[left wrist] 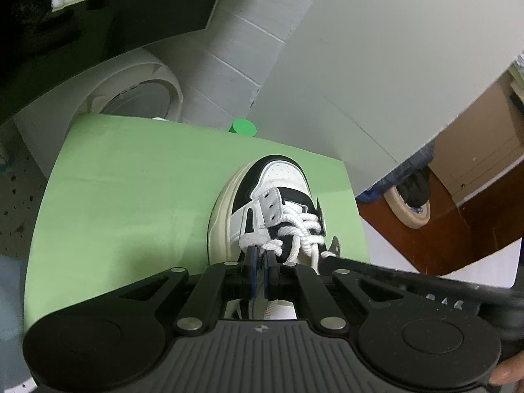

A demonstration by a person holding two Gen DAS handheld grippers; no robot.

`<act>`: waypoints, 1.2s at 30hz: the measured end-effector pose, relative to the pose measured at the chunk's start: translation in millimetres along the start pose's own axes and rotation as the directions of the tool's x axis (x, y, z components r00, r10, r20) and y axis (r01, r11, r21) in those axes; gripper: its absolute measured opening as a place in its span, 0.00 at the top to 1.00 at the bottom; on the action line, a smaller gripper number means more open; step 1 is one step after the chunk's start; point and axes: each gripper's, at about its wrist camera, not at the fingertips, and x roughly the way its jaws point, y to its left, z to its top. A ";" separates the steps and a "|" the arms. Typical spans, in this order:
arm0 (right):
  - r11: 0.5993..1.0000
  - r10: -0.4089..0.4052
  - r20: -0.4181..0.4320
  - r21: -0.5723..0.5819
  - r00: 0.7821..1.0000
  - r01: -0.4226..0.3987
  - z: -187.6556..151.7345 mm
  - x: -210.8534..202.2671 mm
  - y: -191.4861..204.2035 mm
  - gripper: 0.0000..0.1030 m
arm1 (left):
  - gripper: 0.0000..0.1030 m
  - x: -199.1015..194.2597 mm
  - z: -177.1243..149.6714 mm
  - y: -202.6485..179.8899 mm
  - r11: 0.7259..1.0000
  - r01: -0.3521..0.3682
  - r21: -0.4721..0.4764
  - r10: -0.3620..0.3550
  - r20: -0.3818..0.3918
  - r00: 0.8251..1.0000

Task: Lace up shoes with both hands
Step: 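Grasp a lace loop with the right tool and lift it up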

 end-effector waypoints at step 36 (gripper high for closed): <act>0.993 0.075 -0.068 -0.085 0.995 -0.081 -14.2 -8.1 20.6 0.40 | 0.97 -155.8 62.9 -54.1 0.968 0.042 0.249 -0.156 0.460 0.874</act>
